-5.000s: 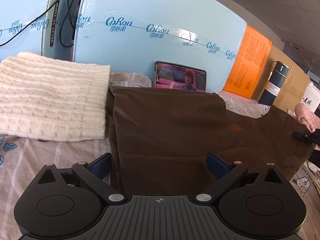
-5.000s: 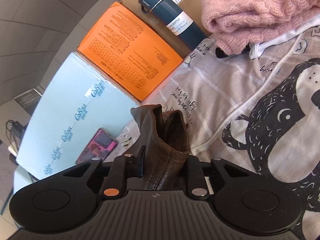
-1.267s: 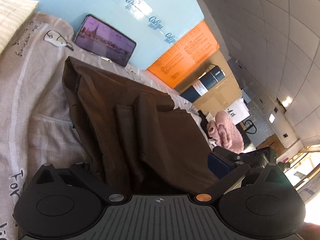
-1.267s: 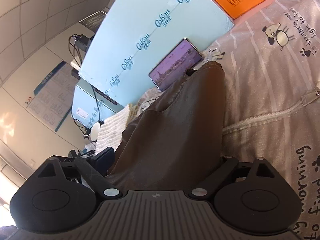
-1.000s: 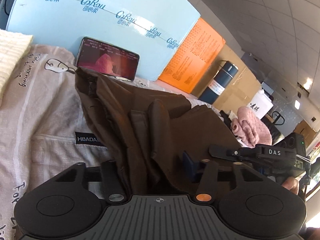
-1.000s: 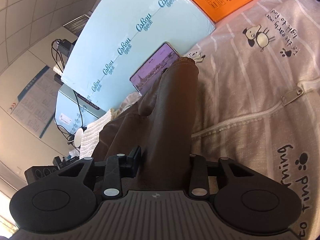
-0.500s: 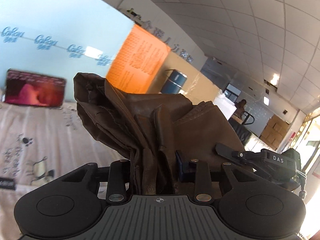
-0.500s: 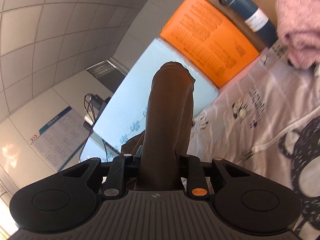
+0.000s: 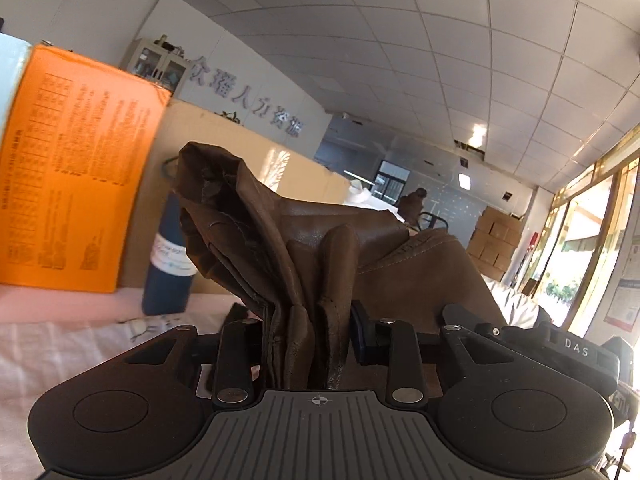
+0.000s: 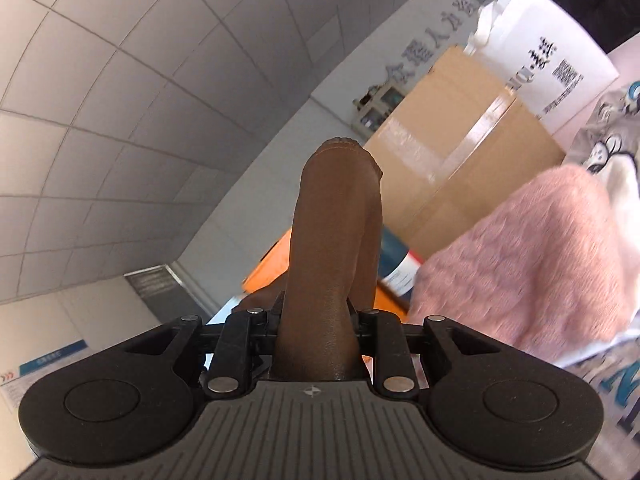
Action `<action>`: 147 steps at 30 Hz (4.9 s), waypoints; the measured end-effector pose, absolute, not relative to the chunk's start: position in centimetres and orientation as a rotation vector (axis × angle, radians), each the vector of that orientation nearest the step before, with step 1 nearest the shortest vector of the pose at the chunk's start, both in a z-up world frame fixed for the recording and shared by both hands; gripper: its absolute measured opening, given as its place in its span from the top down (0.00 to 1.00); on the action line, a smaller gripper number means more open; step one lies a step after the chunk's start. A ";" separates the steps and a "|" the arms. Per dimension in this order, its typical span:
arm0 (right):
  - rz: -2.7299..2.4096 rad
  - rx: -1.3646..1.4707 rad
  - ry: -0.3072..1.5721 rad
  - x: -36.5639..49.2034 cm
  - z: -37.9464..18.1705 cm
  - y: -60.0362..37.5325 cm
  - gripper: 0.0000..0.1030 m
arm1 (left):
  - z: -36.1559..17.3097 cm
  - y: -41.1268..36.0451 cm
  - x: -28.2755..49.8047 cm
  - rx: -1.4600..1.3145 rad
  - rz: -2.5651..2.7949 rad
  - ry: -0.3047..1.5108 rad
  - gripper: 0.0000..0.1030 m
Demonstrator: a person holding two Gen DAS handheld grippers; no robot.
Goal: Fold clothes
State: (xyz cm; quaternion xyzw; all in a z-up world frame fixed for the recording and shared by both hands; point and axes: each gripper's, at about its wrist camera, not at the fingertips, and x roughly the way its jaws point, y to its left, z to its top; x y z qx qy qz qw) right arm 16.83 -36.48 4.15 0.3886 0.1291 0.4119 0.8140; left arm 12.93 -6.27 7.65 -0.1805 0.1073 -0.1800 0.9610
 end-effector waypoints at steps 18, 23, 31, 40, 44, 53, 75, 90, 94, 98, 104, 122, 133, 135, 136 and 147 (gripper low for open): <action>0.264 0.625 0.275 24.1 -0.8 -38.3 0.70 | 1.4 -13.4 22.1 -0.125 -0.094 0.403 0.08; 0.234 0.545 0.280 24.0 -1.5 -37.6 0.65 | 1.9 -11.7 20.9 -0.197 -0.102 0.394 0.05; 0.300 0.472 0.134 20.8 -0.7 -36.4 0.19 | 4.2 -8.5 16.0 -0.150 -0.080 0.292 0.02; 0.245 0.382 0.142 16.4 1.5 -33.3 0.05 | 5.9 -4.1 9.7 -0.111 -0.030 0.207 0.00; 0.077 0.379 0.251 15.9 2.1 -32.9 0.05 | 5.6 -3.0 7.9 -0.109 -0.060 0.226 0.00; 0.000 0.358 0.219 10.5 3.2 -29.4 0.00 | 4.3 -1.7 5.8 -0.086 -0.112 0.202 0.00; -0.047 0.047 0.021 7.1 0.7 -20.5 0.00 | 2.1 -0.8 4.7 -0.052 0.000 0.076 0.00; -0.022 0.043 -0.016 6.5 0.5 -20.5 0.00 | 2.0 -1.3 4.4 -0.016 -0.004 0.053 0.00; -0.021 0.041 -0.012 6.6 0.5 -20.4 0.00 | 2.0 -1.4 4.5 -0.013 -0.008 0.052 0.00; -0.017 0.043 -0.014 6.6 0.5 -20.4 0.00 | 2.0 -1.3 4.5 -0.014 -0.008 0.055 0.00; -0.014 0.044 -0.018 6.6 0.5 -20.4 0.00 | 1.9 -1.4 4.4 -0.010 -0.009 0.055 0.00; -0.009 0.050 -0.026 6.4 0.5 -20.3 0.00 | 2.0 -1.6 4.5 -0.006 -0.012 0.053 0.00; -0.005 0.053 -0.033 6.2 0.4 -20.4 0.00 | 2.0 -1.6 4.6 -0.003 -0.014 0.051 0.00; -0.004 0.053 -0.032 6.2 0.4 -20.4 0.00 | 2.0 -1.6 4.6 -0.002 -0.013 0.050 0.00; -0.004 0.052 -0.032 6.2 0.4 -20.4 0.00 | 2.0 -1.6 4.6 -0.001 -0.013 0.050 0.00; 0.004 0.053 -0.026 6.3 0.4 -20.4 0.00 | 2.0 -1.9 4.2 0.021 -0.014 0.031 0.00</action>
